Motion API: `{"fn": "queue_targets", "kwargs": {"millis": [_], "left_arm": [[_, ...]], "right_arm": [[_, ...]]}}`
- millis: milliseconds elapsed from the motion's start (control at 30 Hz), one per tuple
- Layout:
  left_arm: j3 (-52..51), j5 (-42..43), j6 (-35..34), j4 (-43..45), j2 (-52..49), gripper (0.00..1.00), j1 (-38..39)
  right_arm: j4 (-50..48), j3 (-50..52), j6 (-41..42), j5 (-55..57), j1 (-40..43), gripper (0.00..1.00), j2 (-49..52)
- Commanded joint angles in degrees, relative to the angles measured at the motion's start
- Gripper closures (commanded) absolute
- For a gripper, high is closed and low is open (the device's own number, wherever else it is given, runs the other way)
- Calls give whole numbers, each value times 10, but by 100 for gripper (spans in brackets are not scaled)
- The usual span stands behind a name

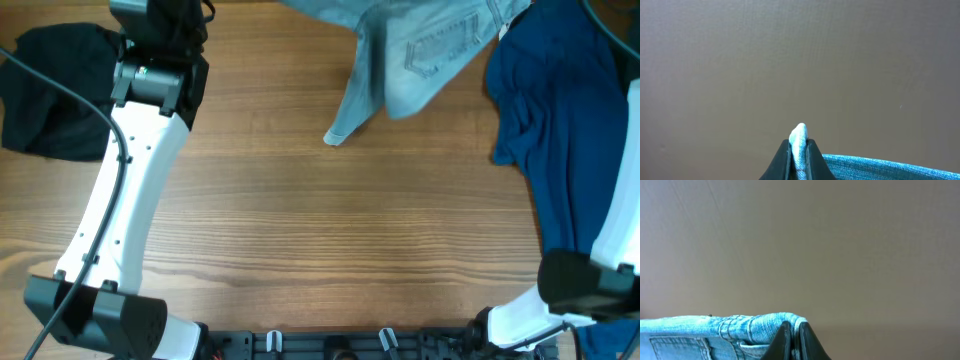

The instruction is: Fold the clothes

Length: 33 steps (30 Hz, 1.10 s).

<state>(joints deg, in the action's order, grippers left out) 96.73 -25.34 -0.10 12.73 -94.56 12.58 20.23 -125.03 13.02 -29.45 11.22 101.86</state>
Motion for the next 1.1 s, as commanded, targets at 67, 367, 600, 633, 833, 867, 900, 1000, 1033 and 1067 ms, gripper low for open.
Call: {"fn": "queue_targets", "kwargs": {"millis": [67, 367, 600, 633, 833, 867, 900, 1000, 1033, 1067], "left_arm": [[10, -22, -3, 76, -16, 96, -26], [49, -22, 25, 96, -11, 96, -26], [49, 9, -77, -155, -12, 96, -26], [49, 22, -101, -195, -12, 96, -26], [49, 45, -154, -284, -12, 96, -16], [49, 47, -154, -287, -12, 96, -12], [49, 50, -154, -288, -12, 96, -8], [49, 66, -154, -298, -12, 96, 2], [49, 76, -154, -304, -12, 96, 6], [49, 82, -154, -307, -12, 96, 10]], "right_arm": [[-112, -11, 40, 28, 11, 96, 35], [-196, -40, 90, -3, 11, 96, 34], [28, -38, 62, -30, 8, 96, 60], [52, -38, 63, -39, 8, 96, 64], [108, -38, 64, -50, 8, 96, 66], [110, -38, 65, -50, 8, 96, 66], [111, -38, 66, -50, 8, 96, 66], [133, -38, 57, -49, 9, 96, 66], [143, -38, 46, -49, 10, 96, 66], [152, -38, 37, -44, 10, 95, 66]]}}
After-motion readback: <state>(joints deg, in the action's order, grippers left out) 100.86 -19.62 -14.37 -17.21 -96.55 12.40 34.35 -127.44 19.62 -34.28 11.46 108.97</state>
